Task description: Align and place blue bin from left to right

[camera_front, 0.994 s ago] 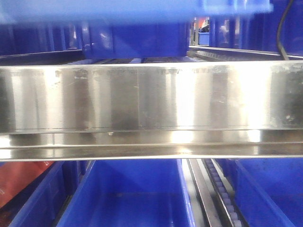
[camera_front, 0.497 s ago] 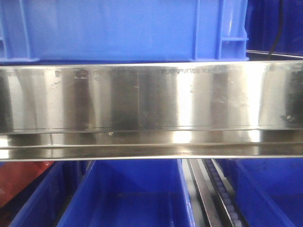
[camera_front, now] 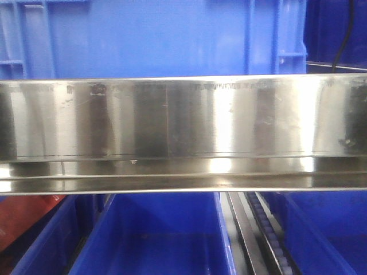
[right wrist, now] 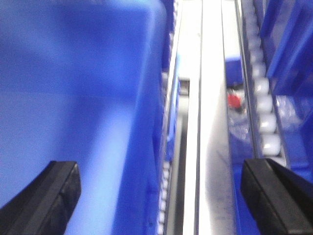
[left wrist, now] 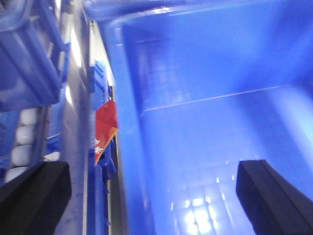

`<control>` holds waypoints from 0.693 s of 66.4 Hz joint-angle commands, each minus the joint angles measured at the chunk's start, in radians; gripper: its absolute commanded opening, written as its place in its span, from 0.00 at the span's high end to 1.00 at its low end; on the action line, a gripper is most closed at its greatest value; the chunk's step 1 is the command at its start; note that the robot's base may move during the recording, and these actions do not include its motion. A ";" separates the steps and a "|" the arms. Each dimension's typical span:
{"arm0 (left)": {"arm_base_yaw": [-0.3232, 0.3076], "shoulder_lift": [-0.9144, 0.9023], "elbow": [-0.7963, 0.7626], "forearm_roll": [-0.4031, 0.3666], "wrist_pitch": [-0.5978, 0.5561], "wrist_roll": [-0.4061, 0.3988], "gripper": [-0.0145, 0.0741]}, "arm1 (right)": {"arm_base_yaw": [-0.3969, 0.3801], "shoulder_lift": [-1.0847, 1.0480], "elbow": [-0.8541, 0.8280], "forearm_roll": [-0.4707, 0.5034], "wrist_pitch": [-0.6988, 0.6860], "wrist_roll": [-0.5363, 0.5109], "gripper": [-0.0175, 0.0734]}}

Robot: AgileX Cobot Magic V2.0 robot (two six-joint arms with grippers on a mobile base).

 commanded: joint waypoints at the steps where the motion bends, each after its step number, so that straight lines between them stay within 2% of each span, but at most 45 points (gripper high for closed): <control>1: -0.005 -0.056 -0.009 -0.005 0.005 0.004 0.18 | -0.002 -0.077 -0.009 -0.011 0.014 0.001 0.20; 5: -0.005 -0.090 -0.009 -0.006 0.030 0.004 0.22 | -0.002 -0.119 -0.009 -0.011 0.045 0.001 0.26; 9: -0.005 -0.124 -0.009 -0.008 0.057 0.004 0.29 | -0.002 -0.156 -0.009 -0.011 0.077 0.001 0.34; 16: -0.002 -0.182 -0.009 -0.008 0.102 0.004 0.53 | -0.002 -0.221 -0.009 -0.011 0.138 -0.013 0.63; 24: 0.007 -0.219 -0.004 -0.008 0.178 0.004 0.87 | -0.002 -0.272 -0.007 -0.016 0.199 -0.024 0.91; 26: 0.012 -0.228 0.002 -0.008 0.200 0.006 0.96 | -0.002 -0.284 -0.002 -0.021 0.204 -0.026 0.90; 33: 0.019 -0.269 0.060 -0.008 0.223 0.006 0.96 | -0.002 -0.334 0.047 -0.040 0.205 -0.032 0.88; 38: 0.021 -0.317 0.146 -0.008 0.193 0.006 0.96 | -0.002 -0.383 0.122 -0.055 0.176 -0.038 0.88; 46: 0.021 -0.491 0.406 -0.010 0.012 -0.005 0.96 | -0.002 -0.501 0.297 -0.055 0.095 -0.069 0.88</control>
